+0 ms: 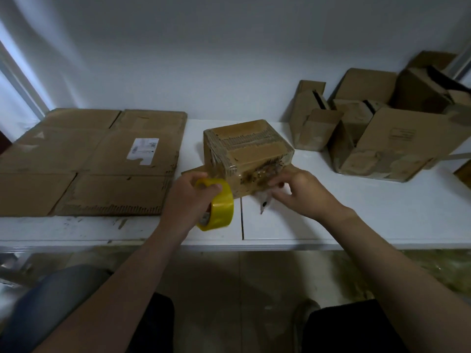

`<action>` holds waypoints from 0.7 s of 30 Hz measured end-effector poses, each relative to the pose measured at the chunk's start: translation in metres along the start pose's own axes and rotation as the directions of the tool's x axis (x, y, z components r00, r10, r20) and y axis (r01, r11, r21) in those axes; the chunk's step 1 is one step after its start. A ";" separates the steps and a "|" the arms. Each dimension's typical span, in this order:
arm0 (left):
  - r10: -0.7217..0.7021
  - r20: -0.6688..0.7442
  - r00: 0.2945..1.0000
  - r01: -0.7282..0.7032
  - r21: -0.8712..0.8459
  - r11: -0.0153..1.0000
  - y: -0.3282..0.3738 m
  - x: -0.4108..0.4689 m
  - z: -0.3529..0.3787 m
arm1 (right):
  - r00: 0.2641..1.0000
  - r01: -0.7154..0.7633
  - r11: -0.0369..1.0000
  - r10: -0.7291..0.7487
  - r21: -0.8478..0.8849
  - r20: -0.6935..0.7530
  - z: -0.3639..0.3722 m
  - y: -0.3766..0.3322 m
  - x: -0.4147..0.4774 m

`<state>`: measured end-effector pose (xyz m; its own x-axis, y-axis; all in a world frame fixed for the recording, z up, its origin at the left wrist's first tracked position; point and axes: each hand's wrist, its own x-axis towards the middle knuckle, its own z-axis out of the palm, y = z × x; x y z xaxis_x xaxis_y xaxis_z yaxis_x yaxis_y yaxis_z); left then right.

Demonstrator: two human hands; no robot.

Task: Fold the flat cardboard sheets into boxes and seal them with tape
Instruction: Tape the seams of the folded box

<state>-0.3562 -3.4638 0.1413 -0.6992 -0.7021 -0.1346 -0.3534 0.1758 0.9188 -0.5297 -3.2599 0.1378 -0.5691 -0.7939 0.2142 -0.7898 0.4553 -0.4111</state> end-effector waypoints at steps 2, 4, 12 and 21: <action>0.001 -0.011 1.000 0.000 0.006 1.000 0.006 0.006 -0.010 | 0.985 0.139 0.990 -0.138 0.001 -0.099 -0.006 -0.012 0.012; -0.008 -0.018 1.000 0.008 0.006 1.000 0.011 0.015 -0.019 | 0.967 0.217 0.976 -0.218 -0.024 -0.128 -0.009 -0.024 0.030; -0.001 -0.047 0.999 0.001 0.008 1.000 0.013 0.046 -0.032 | 0.961 0.250 0.924 -0.274 -0.288 -0.045 0.038 -0.039 0.076; -0.037 0.006 0.999 0.038 -0.074 0.997 0.003 0.059 -0.026 | 0.928 0.298 0.916 -0.344 -0.267 -0.144 0.054 -0.013 0.087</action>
<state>-0.3820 -3.5223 0.1456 -0.6894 -0.7040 -0.1709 -0.3321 0.0974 0.9382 -0.5571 -3.3567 0.1138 -0.2892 -0.8353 0.4676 -0.9546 0.2879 -0.0761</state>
